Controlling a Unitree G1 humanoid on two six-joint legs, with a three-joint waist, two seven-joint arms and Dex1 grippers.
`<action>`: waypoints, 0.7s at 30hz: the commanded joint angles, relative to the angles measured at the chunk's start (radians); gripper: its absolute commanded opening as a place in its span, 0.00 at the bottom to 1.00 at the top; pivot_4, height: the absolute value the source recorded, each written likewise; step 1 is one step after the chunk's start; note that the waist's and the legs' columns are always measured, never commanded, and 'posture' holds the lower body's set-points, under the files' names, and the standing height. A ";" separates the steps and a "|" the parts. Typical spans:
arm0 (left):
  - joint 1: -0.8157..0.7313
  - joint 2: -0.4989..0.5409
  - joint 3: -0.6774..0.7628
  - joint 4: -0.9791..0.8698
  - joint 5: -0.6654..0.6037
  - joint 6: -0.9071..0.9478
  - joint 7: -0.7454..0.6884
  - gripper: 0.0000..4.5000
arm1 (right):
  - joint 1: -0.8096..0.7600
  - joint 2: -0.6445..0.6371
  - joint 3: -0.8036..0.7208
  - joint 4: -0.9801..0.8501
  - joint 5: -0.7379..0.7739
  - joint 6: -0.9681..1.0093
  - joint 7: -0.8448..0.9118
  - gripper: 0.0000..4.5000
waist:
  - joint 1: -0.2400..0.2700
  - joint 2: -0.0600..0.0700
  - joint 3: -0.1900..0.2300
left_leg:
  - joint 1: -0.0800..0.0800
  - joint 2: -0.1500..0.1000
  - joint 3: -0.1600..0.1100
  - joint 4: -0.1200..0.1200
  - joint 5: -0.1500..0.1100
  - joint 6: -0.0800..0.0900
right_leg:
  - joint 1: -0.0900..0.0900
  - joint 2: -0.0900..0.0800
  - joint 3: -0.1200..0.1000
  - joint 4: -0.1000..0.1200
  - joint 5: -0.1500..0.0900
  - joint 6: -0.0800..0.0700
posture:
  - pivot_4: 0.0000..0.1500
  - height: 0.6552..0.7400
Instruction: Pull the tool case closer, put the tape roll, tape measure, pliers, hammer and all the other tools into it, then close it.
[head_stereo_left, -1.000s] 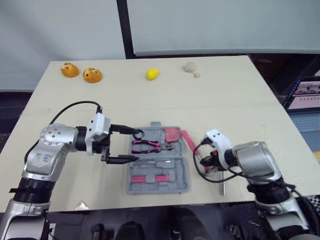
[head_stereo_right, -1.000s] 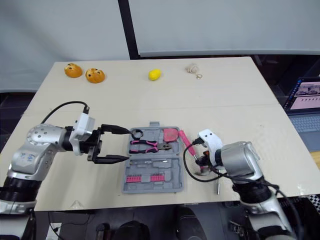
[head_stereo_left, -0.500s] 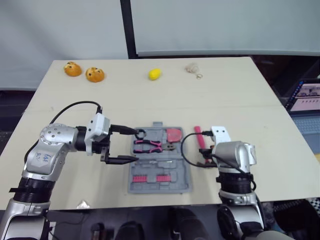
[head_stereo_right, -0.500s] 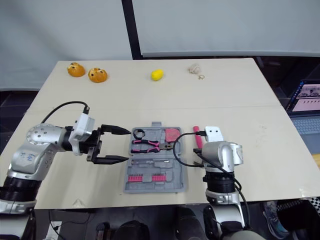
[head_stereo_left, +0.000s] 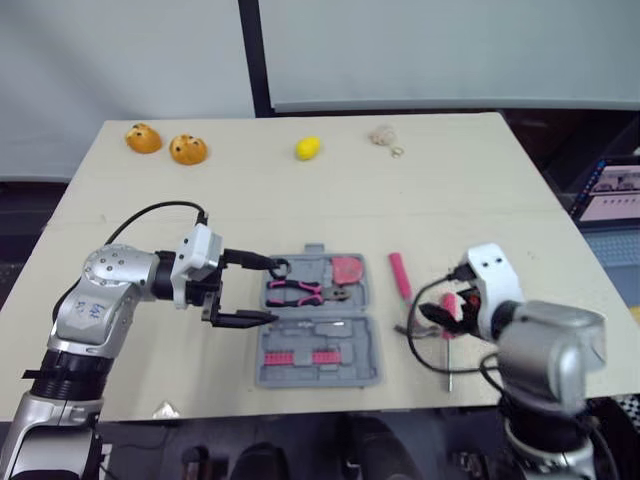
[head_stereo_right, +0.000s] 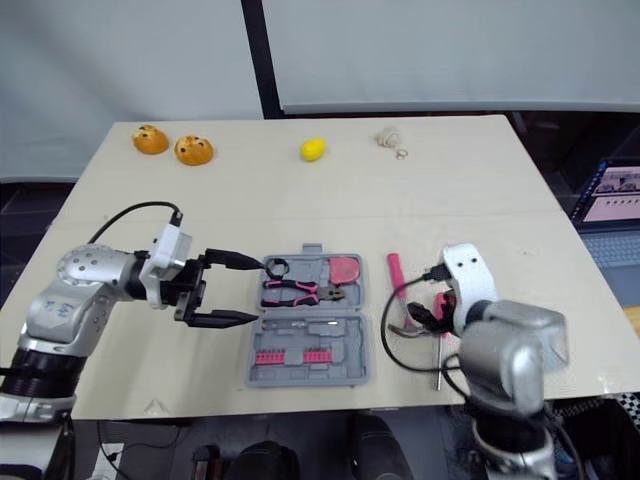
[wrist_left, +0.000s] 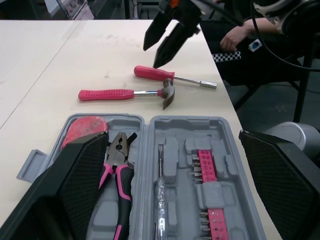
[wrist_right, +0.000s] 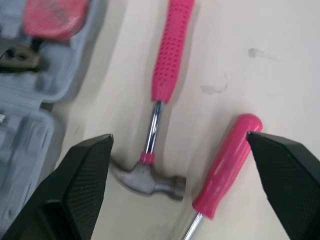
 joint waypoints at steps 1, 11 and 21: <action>-0.018 0.012 0.011 -0.022 -0.017 0.002 -0.022 1.00 | 0.108 0.046 -0.078 -0.163 0.119 -0.036 -0.085 0.99 | -0.002 0.000 0.000 | 0.000 0.000 0.001 0.000 0.000 0.000 | 0.000 0.000 0.001 0.000 0.000 0.000 | 1.00 0.96; -0.040 0.022 0.015 -0.007 -0.017 0.015 -0.048 1.00 | 0.418 0.195 -0.129 -0.277 0.351 -0.301 -0.382 0.99 | -0.001 -0.001 0.000 | 0.001 -0.001 0.001 0.000 0.000 0.000 | 0.000 0.000 0.002 0.000 0.000 0.000 | 1.00 0.96; -0.043 0.024 0.015 -0.021 -0.013 0.026 -0.047 1.00 | 0.267 0.219 -0.085 -0.052 0.486 -0.322 -0.635 0.99 | -0.001 -0.002 -0.001 | 0.001 -0.001 0.000 0.000 0.000 0.001 | 0.000 0.000 0.002 -0.001 0.000 0.000 | 1.00 0.96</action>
